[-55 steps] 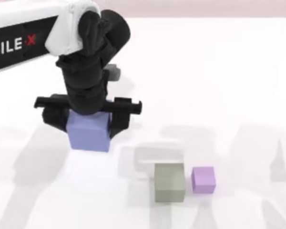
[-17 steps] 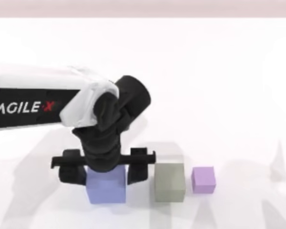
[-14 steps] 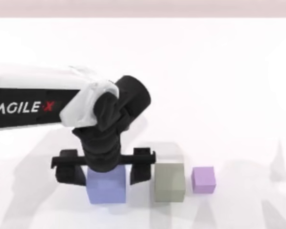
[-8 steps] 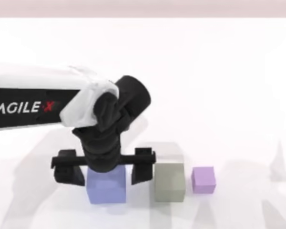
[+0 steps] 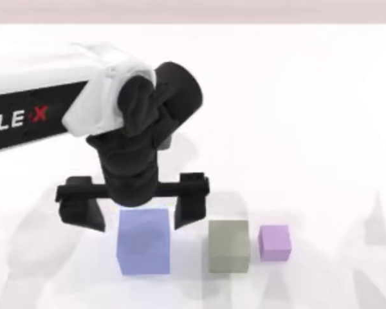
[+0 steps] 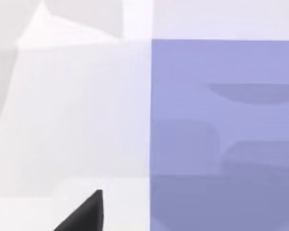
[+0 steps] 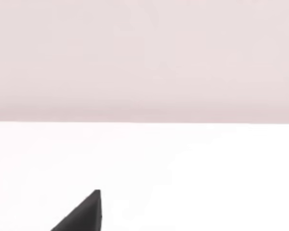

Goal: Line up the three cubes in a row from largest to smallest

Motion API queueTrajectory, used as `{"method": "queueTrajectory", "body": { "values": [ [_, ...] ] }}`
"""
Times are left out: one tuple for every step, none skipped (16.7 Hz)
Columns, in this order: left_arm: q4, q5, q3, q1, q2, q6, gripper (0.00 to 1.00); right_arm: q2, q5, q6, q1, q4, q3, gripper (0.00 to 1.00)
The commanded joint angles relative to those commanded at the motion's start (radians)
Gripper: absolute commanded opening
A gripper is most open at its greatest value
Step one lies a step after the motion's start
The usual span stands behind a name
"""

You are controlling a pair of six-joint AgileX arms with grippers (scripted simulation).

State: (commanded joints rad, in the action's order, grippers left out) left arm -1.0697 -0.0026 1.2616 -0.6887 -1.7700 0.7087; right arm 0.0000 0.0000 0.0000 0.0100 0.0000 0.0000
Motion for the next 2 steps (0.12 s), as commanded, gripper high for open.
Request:
{"method": "queueTrajectory", "body": {
  "values": [
    [-0.02,0.0,0.015,0.003,0.011,0.0,1.0,0.0,0.0,0.0,0.0,0.0,0.0,1.0],
    [-0.029,0.0,0.023,0.004,0.017,0.0,1.0,0.0,0.0,0.0,0.0,0.0,0.0,1.0]
  ]
}}
